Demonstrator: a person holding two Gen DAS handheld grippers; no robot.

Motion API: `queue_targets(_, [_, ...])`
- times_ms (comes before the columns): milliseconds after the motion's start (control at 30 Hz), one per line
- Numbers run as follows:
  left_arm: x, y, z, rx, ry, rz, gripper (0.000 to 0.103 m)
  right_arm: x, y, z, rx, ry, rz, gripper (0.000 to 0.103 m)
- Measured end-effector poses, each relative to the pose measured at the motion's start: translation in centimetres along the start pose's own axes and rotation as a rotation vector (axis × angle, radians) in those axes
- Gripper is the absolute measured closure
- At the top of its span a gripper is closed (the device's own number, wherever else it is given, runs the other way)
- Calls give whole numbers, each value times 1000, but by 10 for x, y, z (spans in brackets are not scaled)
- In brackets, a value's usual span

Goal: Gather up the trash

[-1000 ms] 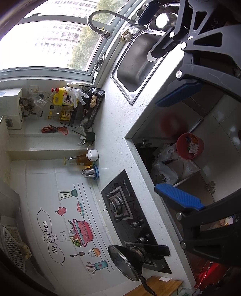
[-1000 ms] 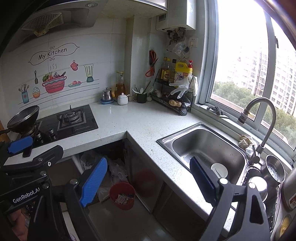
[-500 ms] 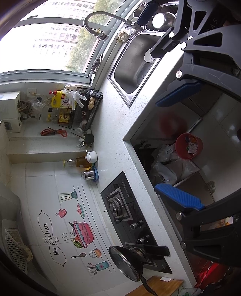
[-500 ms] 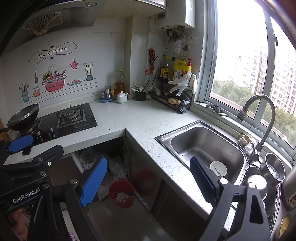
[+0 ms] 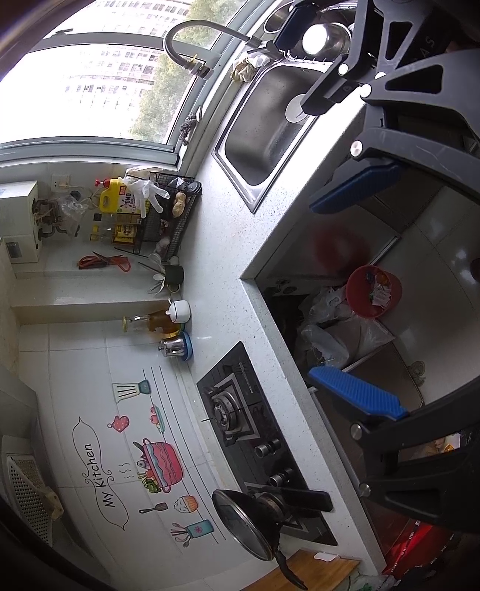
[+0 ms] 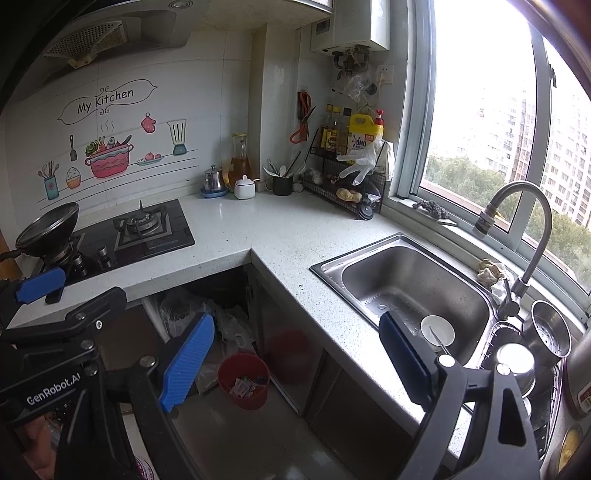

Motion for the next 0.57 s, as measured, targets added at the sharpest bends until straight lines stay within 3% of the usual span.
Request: queue_targets(567, [7,1,0,-2,-4,-12,20,5,-1,0,7,-1,-16,13])
Point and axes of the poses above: each gripper's, at about its wrist camera, not at the fingertips, and x roughly the way its jaws point, z to its right, y to its top, the point moved 1 cm from there along x, roughly the way its jaws point, and after that the axes turned 1 degree about -x, right-handed, at the moved point
